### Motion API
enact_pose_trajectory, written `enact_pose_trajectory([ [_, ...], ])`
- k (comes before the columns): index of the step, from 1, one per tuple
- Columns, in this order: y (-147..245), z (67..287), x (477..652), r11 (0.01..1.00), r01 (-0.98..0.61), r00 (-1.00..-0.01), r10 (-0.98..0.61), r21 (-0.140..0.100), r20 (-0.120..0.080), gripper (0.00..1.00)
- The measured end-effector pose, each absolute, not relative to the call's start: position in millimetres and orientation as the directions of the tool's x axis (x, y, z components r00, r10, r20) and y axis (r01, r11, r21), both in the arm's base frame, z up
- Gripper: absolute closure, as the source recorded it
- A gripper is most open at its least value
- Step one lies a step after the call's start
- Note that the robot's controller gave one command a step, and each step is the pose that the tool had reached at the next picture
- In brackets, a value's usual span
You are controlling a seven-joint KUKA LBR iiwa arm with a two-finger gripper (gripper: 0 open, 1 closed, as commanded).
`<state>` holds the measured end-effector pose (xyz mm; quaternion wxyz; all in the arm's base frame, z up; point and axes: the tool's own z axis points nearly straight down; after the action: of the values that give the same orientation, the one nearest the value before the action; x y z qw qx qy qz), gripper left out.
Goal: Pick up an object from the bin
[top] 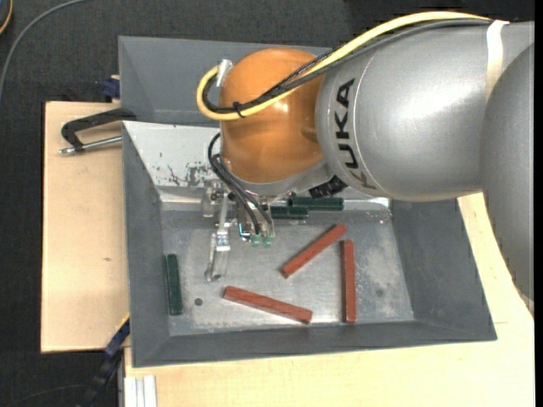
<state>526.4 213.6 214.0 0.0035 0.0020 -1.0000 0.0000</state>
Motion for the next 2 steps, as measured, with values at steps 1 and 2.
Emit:
enact_pose_trajectory([
  [1, 128, 67, 495.7, 0.970, -0.243, -0.970, -0.243, -0.001, 0.006, 0.00],
  [2, 120, 102, 493.9, 0.938, -0.347, -0.938, -0.347, 0.000, -0.007, 0.00],
])
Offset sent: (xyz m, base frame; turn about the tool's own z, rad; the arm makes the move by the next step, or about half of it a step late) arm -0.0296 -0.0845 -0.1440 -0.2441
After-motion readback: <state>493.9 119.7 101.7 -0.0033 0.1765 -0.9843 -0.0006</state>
